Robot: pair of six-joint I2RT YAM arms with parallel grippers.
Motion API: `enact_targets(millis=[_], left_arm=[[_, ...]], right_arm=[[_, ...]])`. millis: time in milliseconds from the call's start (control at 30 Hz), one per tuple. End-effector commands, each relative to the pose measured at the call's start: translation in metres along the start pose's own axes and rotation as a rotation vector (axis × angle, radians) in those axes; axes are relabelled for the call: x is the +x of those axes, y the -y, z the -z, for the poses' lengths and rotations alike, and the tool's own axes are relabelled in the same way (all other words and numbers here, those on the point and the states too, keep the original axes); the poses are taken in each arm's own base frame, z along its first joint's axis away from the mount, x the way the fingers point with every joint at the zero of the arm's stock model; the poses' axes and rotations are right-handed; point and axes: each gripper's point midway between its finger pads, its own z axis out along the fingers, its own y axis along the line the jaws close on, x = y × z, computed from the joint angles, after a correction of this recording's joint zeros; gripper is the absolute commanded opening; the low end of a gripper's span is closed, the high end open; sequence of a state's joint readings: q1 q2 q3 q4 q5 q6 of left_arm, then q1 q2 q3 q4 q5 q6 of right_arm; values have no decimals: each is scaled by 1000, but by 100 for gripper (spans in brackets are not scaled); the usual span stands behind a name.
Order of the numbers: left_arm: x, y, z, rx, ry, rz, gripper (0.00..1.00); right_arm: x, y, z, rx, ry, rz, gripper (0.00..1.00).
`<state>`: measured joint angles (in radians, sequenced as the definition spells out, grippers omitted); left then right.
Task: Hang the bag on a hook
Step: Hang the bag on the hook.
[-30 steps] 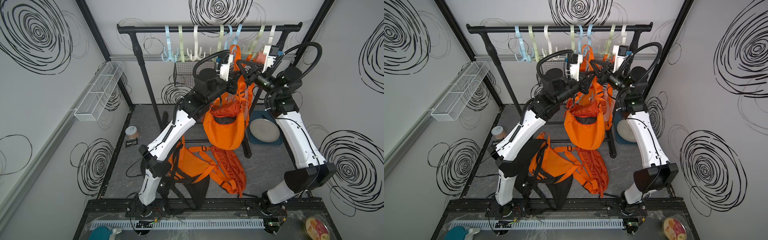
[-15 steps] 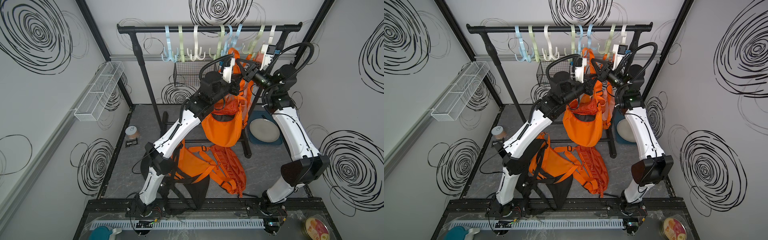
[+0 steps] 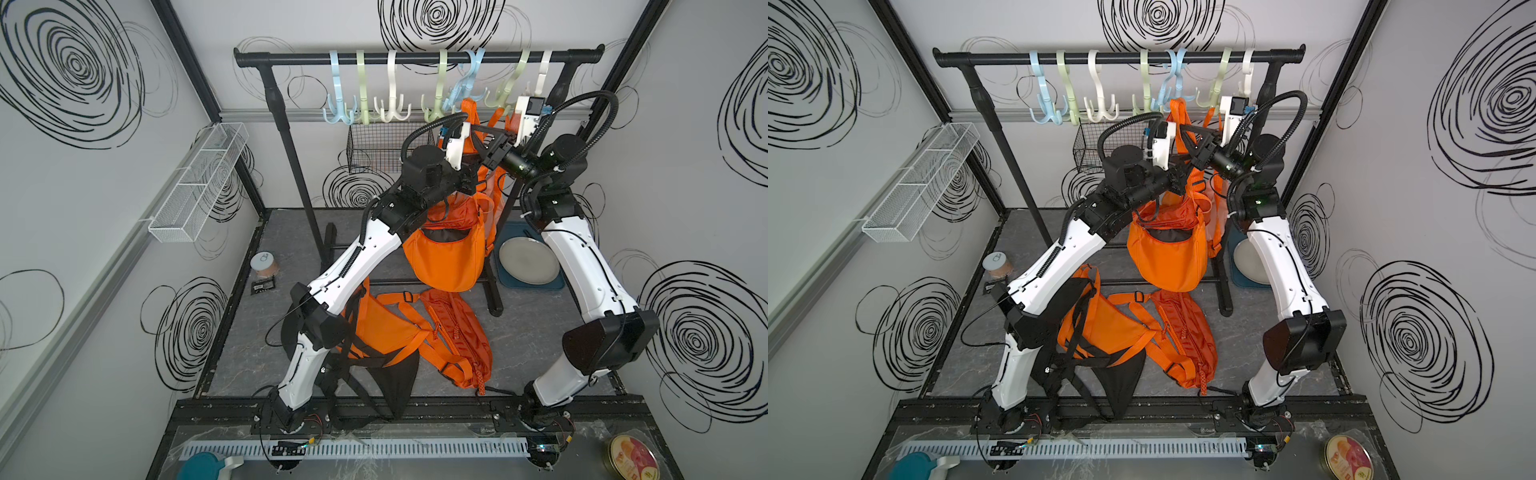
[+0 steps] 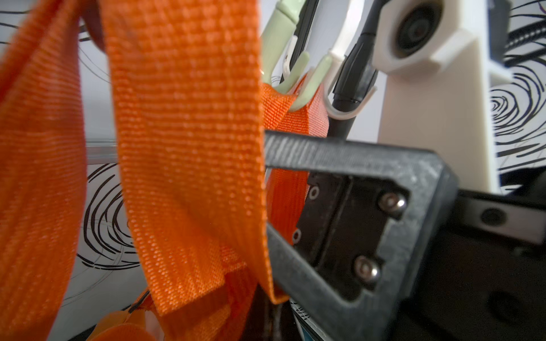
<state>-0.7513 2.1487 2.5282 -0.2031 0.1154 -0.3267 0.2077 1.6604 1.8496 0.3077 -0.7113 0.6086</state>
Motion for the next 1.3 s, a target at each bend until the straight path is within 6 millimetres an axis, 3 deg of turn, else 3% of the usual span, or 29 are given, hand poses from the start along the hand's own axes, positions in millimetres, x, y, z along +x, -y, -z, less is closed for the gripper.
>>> enact_targets(millis=[0, 400, 667, 1000, 1267], left_arm=[[-50, 18, 19, 58, 125, -12, 0], [-63, 2, 25, 32, 148, -5, 0], [-40, -7, 17, 15, 76, -1, 0], [-31, -10, 23, -1, 37, -29, 0], [-41, 2, 42, 2, 19, -76, 47]], right_arm=[[-17, -23, -1, -48, 14, 42, 0], [-20, -18, -13, -57, -10, 24, 0], [-5, -10, -11, -54, -20, -9, 0], [7, -8, 6, -4, -35, 11, 0], [10, 12, 32, 76, -26, 3, 0]])
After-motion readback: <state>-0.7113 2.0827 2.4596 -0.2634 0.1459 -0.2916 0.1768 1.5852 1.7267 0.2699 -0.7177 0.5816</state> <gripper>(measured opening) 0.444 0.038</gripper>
